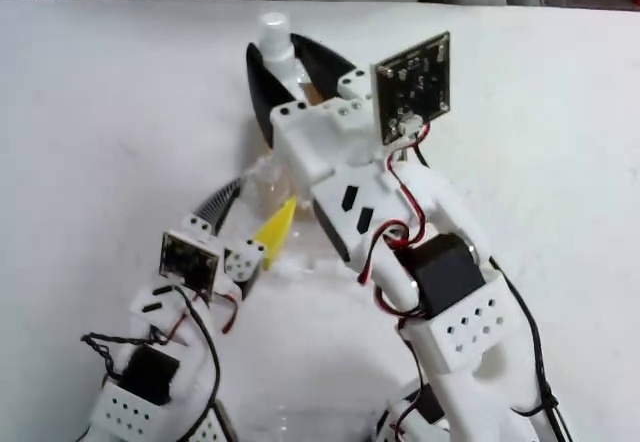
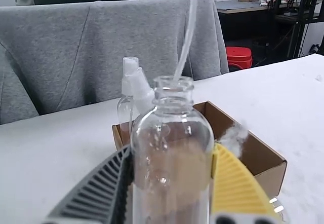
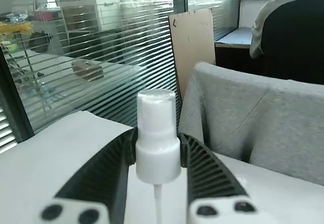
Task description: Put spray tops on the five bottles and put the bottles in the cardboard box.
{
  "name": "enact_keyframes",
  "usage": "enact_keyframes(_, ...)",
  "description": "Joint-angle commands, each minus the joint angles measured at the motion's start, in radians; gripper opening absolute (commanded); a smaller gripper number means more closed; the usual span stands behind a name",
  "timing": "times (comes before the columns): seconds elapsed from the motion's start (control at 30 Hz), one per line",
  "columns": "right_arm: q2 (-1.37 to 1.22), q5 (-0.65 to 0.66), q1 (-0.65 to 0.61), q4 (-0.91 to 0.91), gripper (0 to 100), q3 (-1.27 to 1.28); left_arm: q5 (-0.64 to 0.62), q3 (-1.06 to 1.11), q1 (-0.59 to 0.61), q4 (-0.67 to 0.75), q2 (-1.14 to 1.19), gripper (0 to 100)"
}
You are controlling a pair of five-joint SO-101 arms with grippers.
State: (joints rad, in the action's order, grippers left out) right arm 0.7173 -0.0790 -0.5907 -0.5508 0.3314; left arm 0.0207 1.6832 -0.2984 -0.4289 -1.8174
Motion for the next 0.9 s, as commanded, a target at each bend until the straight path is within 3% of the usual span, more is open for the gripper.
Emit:
enact_keyframes(0.0,0.005,-0.011,-0.005,0.025,1.6,0.023,-0.006,-0.006,0.012,0.031,-0.018,2)
enact_keyframes(0.3,0.005,-0.103,-0.005,0.024,1.6,0.117,-0.006,-0.006,0.012,0.032,-0.018,2)
enact_keyframes(0.6,0.007,-0.103,-0.028,0.016,1.8,0.239,-0.006,-0.006,0.012,0.032,-0.018,2)
enact_keyframes(0.87,0.008,-0.107,-0.091,-0.099,5.8,0.250,-0.005,-0.006,0.013,0.031,-0.016,2)
